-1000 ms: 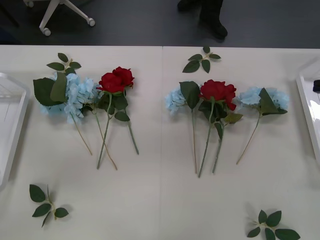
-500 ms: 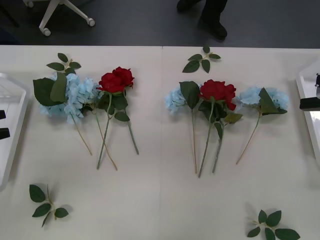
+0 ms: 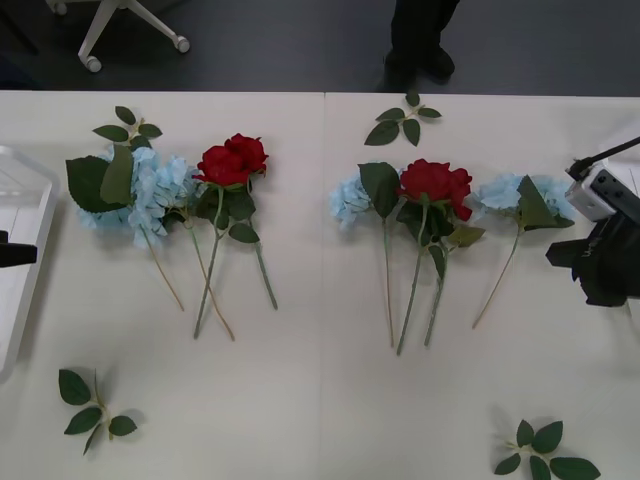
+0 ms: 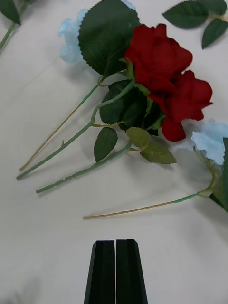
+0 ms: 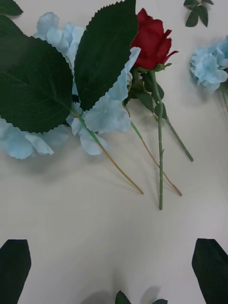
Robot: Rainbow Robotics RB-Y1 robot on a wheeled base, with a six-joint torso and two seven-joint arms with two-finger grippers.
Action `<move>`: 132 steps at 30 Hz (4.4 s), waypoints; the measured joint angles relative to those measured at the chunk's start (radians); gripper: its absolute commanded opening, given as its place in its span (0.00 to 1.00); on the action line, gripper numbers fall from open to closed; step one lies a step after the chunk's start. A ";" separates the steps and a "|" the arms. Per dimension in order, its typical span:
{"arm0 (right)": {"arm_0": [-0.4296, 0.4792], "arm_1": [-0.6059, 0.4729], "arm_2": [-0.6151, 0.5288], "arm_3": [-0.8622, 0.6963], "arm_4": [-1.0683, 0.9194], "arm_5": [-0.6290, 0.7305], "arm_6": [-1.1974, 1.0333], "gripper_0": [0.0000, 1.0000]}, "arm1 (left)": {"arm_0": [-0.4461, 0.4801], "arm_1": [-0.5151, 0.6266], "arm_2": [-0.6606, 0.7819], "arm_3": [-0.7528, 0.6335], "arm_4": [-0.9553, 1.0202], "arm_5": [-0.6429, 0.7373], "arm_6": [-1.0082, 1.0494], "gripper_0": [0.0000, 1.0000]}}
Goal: Put the red flowers into the right box and the blue flowers into the left box
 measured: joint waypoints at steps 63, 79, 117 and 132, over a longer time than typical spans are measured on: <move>-0.118 0.152 0.353 0.233 0.703 -0.092 -1.246 1.00 | -0.188 -0.513 -0.293 -0.068 -0.998 -0.276 0.684 1.00; -0.176 0.231 0.450 0.417 0.893 -0.221 -1.152 1.00 | -0.191 -0.513 -0.318 -0.030 -1.017 -0.288 0.684 0.03; -0.204 0.269 0.423 0.510 0.920 -0.253 -1.151 0.45 | 0.004 -0.404 -0.124 -0.466 -0.779 -0.120 0.684 0.00; -0.204 0.269 0.424 0.531 0.918 -0.253 -1.151 0.00 | 0.150 -0.232 0.132 -0.568 -0.696 -0.145 0.696 0.00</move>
